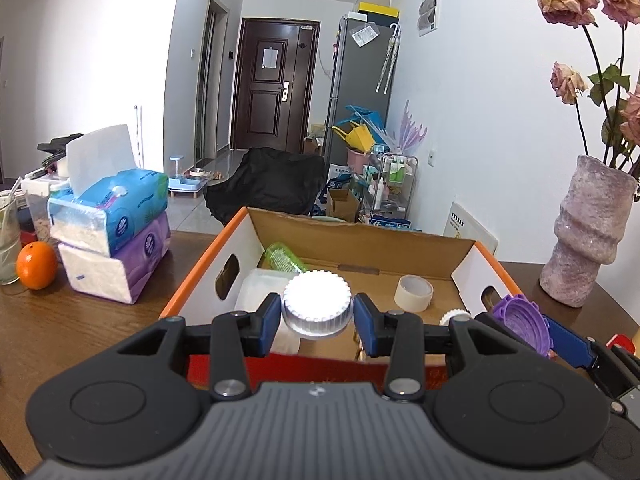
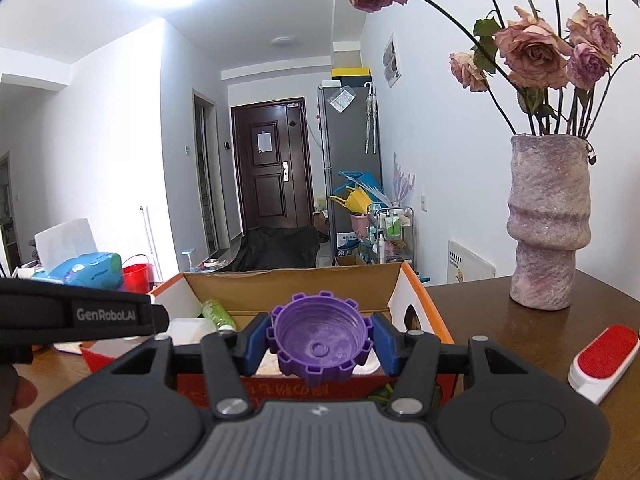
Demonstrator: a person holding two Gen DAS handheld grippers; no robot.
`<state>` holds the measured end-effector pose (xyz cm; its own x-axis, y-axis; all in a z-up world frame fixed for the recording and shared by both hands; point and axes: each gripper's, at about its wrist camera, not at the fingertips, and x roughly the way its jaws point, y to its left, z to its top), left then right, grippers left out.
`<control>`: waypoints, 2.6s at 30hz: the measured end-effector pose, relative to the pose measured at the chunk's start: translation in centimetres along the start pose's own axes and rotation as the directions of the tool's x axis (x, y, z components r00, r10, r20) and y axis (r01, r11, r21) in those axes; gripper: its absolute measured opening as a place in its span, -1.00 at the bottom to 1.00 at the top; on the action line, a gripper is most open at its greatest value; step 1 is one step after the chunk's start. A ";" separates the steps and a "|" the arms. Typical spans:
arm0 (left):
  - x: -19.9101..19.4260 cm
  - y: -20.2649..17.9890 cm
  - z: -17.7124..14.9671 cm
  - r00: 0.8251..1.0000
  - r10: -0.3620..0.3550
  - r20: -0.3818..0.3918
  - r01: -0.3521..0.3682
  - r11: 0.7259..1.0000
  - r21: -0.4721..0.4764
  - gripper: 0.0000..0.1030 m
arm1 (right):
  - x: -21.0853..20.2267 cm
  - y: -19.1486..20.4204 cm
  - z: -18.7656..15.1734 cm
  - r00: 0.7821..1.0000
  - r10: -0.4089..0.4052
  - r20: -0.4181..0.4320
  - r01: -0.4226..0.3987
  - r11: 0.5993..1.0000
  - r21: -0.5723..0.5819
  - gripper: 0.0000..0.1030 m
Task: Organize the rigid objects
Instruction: 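Lower both held caps into the cardboard box and open both tools, then withdraw both tools from the box toward the white spray bottle and lint brush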
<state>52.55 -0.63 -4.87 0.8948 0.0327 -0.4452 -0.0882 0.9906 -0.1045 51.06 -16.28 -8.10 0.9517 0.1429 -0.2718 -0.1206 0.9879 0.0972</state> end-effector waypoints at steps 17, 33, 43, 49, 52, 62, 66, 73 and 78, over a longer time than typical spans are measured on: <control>4.1 0.4 2.0 1.000 0.013 0.012 -0.013 1.000 0.002 -0.21 | 4.5 -0.9 1.0 1.000 -0.014 -0.006 0.014 1.000 -0.023 0.03; 6.9 0.0 2.3 0.999 0.032 -0.019 -0.031 0.999 0.045 -0.20 | 7.1 -1.0 1.5 0.999 -0.006 -0.045 0.004 0.999 -0.040 0.04; 5.9 0.9 2.4 0.996 0.078 0.035 -0.078 0.997 0.009 1.00 | 6.6 -1.5 1.6 0.999 -0.037 -0.023 0.036 0.999 -0.033 1.00; 6.2 1.1 2.5 0.996 0.090 0.018 -0.090 0.996 0.012 1.00 | 6.9 -1.8 1.6 0.998 -0.044 -0.035 0.043 0.999 -0.027 1.00; 6.2 1.1 2.6 0.996 0.092 0.014 -0.093 0.996 0.011 1.00 | 6.8 -1.8 1.6 0.998 -0.047 -0.034 0.046 0.999 -0.026 1.00; 5.0 0.9 2.1 0.995 0.092 0.023 -0.093 0.995 0.027 1.00 | 6.1 -1.8 1.3 0.998 -0.057 -0.030 0.056 0.998 -0.036 1.00; 4.3 0.9 1.9 0.996 0.089 0.024 -0.090 0.996 0.028 1.00 | 5.2 -2.1 1.1 0.998 -0.064 -0.015 0.063 0.997 -0.039 1.00; 2.5 1.3 0.9 0.996 0.086 0.019 -0.086 0.996 0.038 1.00 | 2.8 -2.6 0.7 0.996 -0.082 0.015 0.083 0.995 -0.046 1.00; 0.9 1.5 -0.1 0.996 0.090 0.016 -0.090 0.995 0.039 1.00 | 1.0 -3.0 0.3 0.996 -0.089 0.021 0.090 0.995 -0.046 1.00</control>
<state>53.13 0.91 -5.52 0.8900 0.1236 -0.4389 -0.1517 0.9880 -0.0294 52.49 -19.07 -8.38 0.9644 0.0526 -0.2590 -0.0469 0.9985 0.0283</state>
